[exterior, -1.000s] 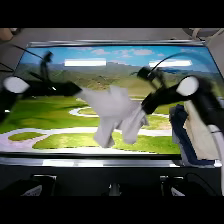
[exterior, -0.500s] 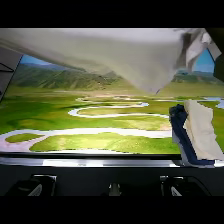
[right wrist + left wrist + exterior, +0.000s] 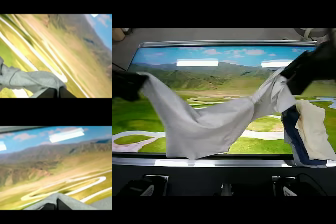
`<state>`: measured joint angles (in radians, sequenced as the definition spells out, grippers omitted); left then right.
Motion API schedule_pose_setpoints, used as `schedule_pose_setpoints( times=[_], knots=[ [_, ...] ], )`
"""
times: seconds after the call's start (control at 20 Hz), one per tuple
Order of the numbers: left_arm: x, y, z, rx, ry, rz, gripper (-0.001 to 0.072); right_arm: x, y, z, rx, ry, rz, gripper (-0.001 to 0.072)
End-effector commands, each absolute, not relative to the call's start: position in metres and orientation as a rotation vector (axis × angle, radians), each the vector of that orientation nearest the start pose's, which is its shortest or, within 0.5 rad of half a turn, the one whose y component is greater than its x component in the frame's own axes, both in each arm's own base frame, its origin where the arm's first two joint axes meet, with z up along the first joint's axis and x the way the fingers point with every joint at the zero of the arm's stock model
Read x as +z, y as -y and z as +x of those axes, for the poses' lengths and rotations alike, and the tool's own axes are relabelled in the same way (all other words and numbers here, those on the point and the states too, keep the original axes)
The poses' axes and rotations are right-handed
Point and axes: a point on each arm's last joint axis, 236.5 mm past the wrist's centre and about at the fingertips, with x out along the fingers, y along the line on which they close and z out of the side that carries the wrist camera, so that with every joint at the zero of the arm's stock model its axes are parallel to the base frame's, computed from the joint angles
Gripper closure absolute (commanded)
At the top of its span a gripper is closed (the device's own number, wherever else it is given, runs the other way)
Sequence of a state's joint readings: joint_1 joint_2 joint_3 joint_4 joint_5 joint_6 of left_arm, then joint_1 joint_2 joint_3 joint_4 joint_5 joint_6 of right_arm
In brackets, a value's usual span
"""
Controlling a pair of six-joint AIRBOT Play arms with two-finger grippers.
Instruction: Fold the shirts.
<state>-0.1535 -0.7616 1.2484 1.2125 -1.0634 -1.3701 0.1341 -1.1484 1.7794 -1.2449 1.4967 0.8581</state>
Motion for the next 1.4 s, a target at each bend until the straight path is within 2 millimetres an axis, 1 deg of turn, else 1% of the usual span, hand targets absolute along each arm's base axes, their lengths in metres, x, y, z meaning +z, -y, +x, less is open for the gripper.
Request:
schedule_pose_setpoints(
  times=[0.0,0.05,0.1,0.15,0.2,0.25,0.3,0.35,0.4,0.5,0.55,0.6,0.65,0.7,0.75,0.8,0.85,0.9,0.95,1.0,1.05,1.15,1.3,1.35],
  knots=[
    [0.159,0.130,0.332,-0.424,-0.704,-0.091,0.0682,0.179,-0.127,0.431,0.709,-0.827,-0.529,0.0683],
    [0.136,0.130,0.332,-0.405,-0.742,-0.124,0.0681,0.153,-0.129,0.455,0.690,-0.849,-0.491,0.0683],
    [0.117,0.129,0.330,-0.388,-0.777,-0.149,0.0682,0.124,-0.132,0.473,0.675,-0.896,-0.436,0.0683],
    [0.101,0.128,0.327,-0.373,-0.812,-0.171,0.0682,0.093,-0.140,0.481,0.679,-0.962,-0.356,0.0682],
    [0.089,0.127,0.324,-0.365,-0.841,-0.179,0.0681,0.065,-0.149,0.483,0.701,-1.030,-0.278,0.0648],
    [0.083,0.127,0.322,-0.363,-0.854,-0.179,0.0681,0.049,-0.161,0.477,0.745,-1.080,-0.216,0.0470],
    [0.082,0.127,0.322,-0.364,-0.856,-0.175,0.0681,0.043,-0.172,0.467,0.800,-1.118,-0.165,0.0211],
    [0.083,0.127,0.322,-0.368,-0.850,-0.165,0.0681,0.045,-0.179,0.456,0.846,-1.144,-0.145,0.0105],
    [0.083,0.126,0.322,-0.370,-0.848,-0.152,0.0681,0.051,-0.181,0.439,0.891,-1.179,-0.146,0.0105],
    [0.081,0.122,0.323,-0.359,-0.848,-0.128,0.0681,0.069,-0.178,0.402,0.962,-1.254,-0.179,0.0105],
    [0.080,0.120,0.324,-0.354,-0.847,-0.116,0.0681,0.077,-0.177,0.386,0.980,-1.275,-0.210,0.0105],
    [0.080,0.117,0.324,-0.348,-0.847,-0.103,0.0681,0.079,-0.176,0.370,0.972,-1.292,-0.264,0.0105],
    [0.079,0.116,0.324,-0.344,-0.847,-0.095,0.0681,0.074,-0.176,0.356,0.944,-1.302,-0.310,0.0105],
    [0.079,0.116,0.324,-0.344,-0.847,-0.094,0.0681,0.064,-0.176,0.340,0.920,-1.312,-0.340,0.0067],
    [0.079,0.116,0.324,-0.344,-0.849,-0.094,0.0681,0.046,-0.178,0.320,0.899,-1.335,-0.327,0.0015],
    [0.078,0.116,0.324,-0.344,-0.851,-0.094,0.0681,0.023,-0.178,0.297,0.870,-1.385,-0.264,0.0014],
    [0.078,0.116,0.324,-0.344,-0.851,-0.095,0.0681,0.003,-0.181,0.273,0.857,-1.443,-0.171,0.0014],
    [0.078,0.116,0.323,-0.344,-0.854,-0.095,0.0681,-0.016,-0.190,0.249,0.853,-1.493,-0.050,0.0012],
    [0.077,0.116,0.322,-0.345,-0.859,-0.094,0.0681,-0.026,-0.206,0.234,0.867,-1.505,0.073,0.0008],
    [0.076,0.116,0.321,-0.347,-0.867,-0.093,0.0681,-0.034,-0.221,0.227,0.872,-1.492,0.184,0.0005],
    [0.075,0.116,0.319,-0.348,-0.877,-0.091,0.0681,-0.042,-0.231,0.224,0.860,-1.480,0.238,0.0003],
    [0.072,0.116,0.315,-0.351,-0.897,-0.088,0.0681,-0.062,-0.240,0.225,0.775,-1.459,0.249,0.0002],
    [0.070,0.116,0.313,-0.353,-0.909,-0.086,0.0681,-0.073,-0.266,0.241,0.671,-1.389,0.309,0.0002],
    [0.070,0.116,0.313,-0.353,-0.910,-0.086,0.0681,-0.078,-0.271,0.246,0.634,-1.378,0.335,0.0002]
  ],
)
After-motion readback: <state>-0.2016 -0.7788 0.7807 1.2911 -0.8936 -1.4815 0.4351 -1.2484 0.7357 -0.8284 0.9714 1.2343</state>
